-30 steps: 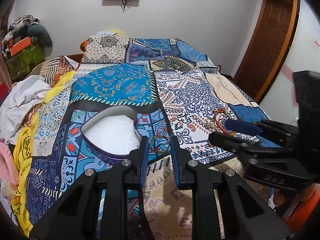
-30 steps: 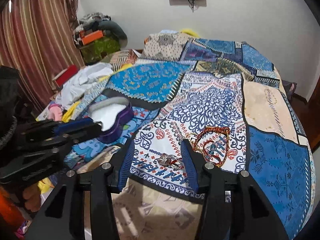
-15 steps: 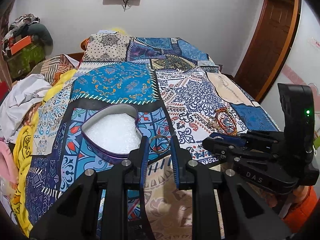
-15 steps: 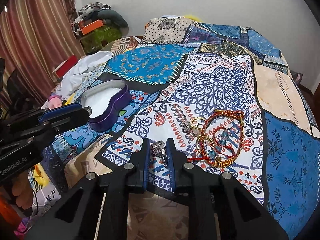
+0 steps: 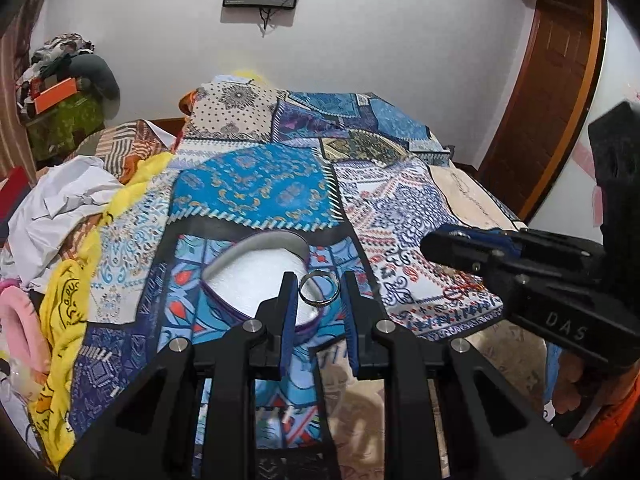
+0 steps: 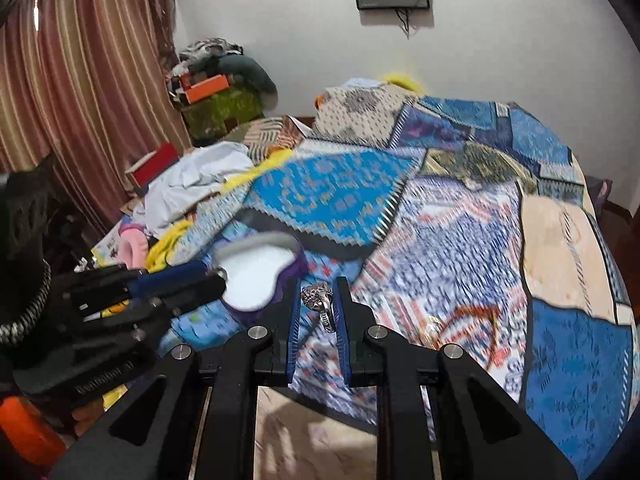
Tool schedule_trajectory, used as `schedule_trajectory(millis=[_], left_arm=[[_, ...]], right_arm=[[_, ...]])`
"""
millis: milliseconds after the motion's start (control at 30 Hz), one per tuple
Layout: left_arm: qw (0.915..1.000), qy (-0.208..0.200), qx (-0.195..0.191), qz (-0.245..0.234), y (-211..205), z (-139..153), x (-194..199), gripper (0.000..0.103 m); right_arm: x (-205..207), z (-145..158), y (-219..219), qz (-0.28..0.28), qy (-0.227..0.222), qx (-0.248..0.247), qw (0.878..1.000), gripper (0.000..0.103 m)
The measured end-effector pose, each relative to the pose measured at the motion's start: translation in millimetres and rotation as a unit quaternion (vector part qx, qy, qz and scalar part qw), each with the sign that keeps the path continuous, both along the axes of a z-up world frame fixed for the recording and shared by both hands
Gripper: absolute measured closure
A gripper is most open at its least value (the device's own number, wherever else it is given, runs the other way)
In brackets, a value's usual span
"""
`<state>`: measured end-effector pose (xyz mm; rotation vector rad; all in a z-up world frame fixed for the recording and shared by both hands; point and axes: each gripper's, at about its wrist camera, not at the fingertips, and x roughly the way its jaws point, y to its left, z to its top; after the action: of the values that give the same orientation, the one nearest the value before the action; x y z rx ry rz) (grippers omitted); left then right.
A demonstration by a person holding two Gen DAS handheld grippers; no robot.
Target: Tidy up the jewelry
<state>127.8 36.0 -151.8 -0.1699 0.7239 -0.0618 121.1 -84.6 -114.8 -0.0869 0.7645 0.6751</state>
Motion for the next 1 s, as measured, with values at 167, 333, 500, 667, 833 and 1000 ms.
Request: schedule_trajectory(millis=[167, 333, 500, 667, 833, 1000], left_arm=[[0.9999, -0.007, 0.007, 0.013, 15, 4, -1, 0.083], [0.9996, -0.007, 0.013, 0.025, 30, 2, 0, 0.083], [0.9993, 0.002, 0.012, 0.035, 44, -8, 6, 0.083], [0.9992, 0.015, 0.004, 0.038, 51, -22, 13, 0.083], [0.9989, 0.023, -0.005, 0.040, 57, -29, 16, 0.083], [0.9987, 0.021, 0.001, 0.046, 60, -29, 16, 0.083]], right_arm=[[5, 9, 21, 0.016, -0.008, 0.012, 1.000, 0.088], [11, 12, 40, 0.029, -0.010, 0.019, 0.999, 0.088], [17, 8, 58, 0.042, -0.006, 0.014, 0.999, 0.088], [26, -5, 71, 0.053, 0.014, 0.008, 0.998, 0.088], [35, -22, 81, 0.060, 0.044, -0.001, 0.997, 0.088], [39, -33, 85, 0.064, 0.070, -0.004, 0.996, 0.088]])
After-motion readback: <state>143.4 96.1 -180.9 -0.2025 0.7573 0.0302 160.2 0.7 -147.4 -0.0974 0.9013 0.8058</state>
